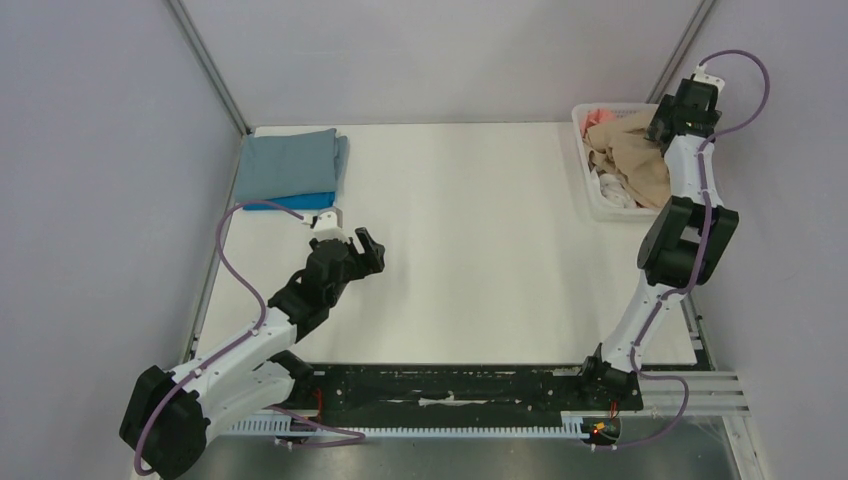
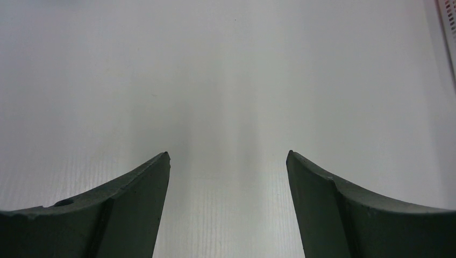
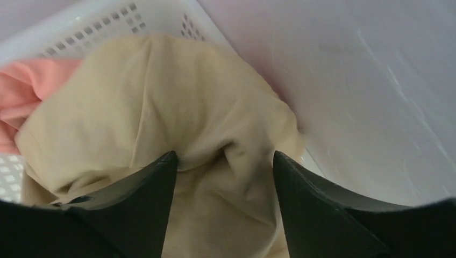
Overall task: Fold and stack the t-shirts
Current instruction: Grab crumpled tshirt from bin with the right arm
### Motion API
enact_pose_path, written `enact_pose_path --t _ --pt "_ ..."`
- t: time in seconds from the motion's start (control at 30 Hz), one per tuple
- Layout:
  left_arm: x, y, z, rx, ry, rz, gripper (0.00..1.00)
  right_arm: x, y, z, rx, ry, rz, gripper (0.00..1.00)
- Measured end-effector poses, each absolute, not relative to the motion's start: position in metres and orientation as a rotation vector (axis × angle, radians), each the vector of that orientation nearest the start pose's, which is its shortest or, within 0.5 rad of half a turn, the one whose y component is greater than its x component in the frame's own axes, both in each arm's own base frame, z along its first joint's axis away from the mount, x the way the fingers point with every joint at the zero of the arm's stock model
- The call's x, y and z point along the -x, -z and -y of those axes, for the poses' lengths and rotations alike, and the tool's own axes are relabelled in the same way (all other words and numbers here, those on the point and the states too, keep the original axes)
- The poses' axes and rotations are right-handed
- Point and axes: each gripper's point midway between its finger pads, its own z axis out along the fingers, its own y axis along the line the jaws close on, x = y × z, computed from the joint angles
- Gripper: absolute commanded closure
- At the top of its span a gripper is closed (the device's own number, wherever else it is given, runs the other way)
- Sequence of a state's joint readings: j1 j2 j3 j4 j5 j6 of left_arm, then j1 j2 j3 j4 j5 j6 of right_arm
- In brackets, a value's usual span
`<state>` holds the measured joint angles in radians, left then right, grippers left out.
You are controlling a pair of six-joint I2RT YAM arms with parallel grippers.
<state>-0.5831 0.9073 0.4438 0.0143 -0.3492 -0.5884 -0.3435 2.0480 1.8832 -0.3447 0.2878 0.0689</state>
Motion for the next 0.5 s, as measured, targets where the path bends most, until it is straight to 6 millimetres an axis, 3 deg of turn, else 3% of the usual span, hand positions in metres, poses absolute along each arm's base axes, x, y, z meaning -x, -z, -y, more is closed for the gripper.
enact_pose_path --t 0.03,0.07,0.13,0.2,0.27,0.37,0.43,0.5 --pt "-0.280 -0.127 0.139 0.227 0.401 -2.001 0.15 -0.530 -0.201 0.242 -0.606 0.478 -2.041 0.07" --pt "-0.280 -0.127 0.139 0.227 0.401 -2.002 0.15 -0.526 -0.198 0.242 -0.604 0.499 -2.065 0.02" --pt "-0.280 -0.127 0.139 0.227 0.401 -2.002 0.15 -0.523 -0.215 0.240 -0.578 0.540 -2.043 0.02" --pt "-0.280 -0.127 0.139 0.227 0.400 -2.002 0.15 -0.521 -0.249 0.228 -0.496 0.597 -1.993 0.02" --pt "-0.280 -0.127 0.139 0.227 0.400 -2.001 0.15 -0.516 -0.289 0.201 -0.355 0.634 -1.920 0.02" --pt "-0.280 -0.127 0.139 0.227 0.400 -2.002 0.15 -0.502 -0.338 0.136 -0.033 0.644 -1.838 0.02" --pt "-0.280 -0.127 0.139 0.227 0.400 -2.002 0.15 -0.500 -0.354 0.096 0.207 0.608 -1.805 0.02" --pt "-0.280 -0.127 0.139 0.227 0.400 -2.002 0.15 -0.501 -0.356 0.074 0.410 0.601 -1.797 0.02"
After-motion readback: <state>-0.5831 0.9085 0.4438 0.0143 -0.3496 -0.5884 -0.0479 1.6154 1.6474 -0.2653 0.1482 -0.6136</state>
